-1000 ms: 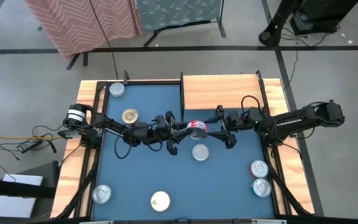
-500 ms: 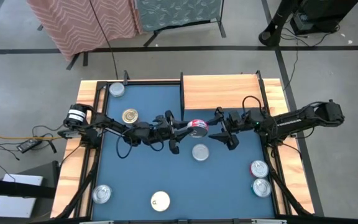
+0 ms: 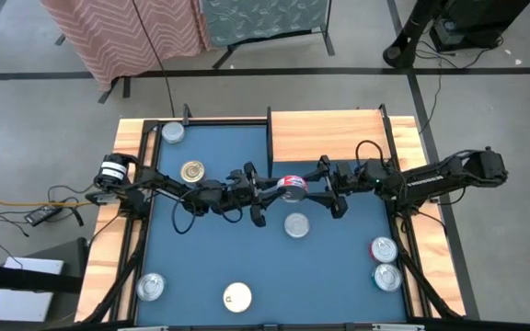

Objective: Stack canned seafood by type on shelf
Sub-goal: Put the left red tuna can on the shelf

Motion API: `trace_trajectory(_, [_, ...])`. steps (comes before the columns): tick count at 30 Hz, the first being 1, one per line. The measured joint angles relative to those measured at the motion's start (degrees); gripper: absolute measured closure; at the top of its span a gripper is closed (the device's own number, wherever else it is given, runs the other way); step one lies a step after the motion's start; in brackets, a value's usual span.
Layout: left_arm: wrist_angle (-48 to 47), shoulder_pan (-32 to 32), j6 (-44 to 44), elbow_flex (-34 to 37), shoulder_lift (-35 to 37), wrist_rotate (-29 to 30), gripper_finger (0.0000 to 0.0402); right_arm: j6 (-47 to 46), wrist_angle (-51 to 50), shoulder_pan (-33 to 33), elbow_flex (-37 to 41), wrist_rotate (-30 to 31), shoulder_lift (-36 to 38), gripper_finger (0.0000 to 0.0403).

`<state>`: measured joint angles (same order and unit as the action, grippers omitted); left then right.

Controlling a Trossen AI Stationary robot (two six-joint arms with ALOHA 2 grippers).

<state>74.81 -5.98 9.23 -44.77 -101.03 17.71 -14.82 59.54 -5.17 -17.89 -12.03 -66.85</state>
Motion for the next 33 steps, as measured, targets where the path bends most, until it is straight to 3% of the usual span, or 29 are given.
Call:
trace_trajectory(8, [0.04,-0.02,0.18,0.02,-0.02,-0.19,0.0264,-0.01,3.96,0.02,0.0,-0.99,-2.21,0.0163])
trace_trajectory(18, [0.25,-0.02,0.05,0.04,-0.02,0.06,0.0264,-0.82,3.94,0.07,0.0,-1.54,-2.18,0.0247])
trace_trajectory(33, [0.45,0.0,0.23,0.04,-0.02,-0.38,0.0254,-0.38,4.86,0.11,0.0,-0.5,-2.21,0.0249])
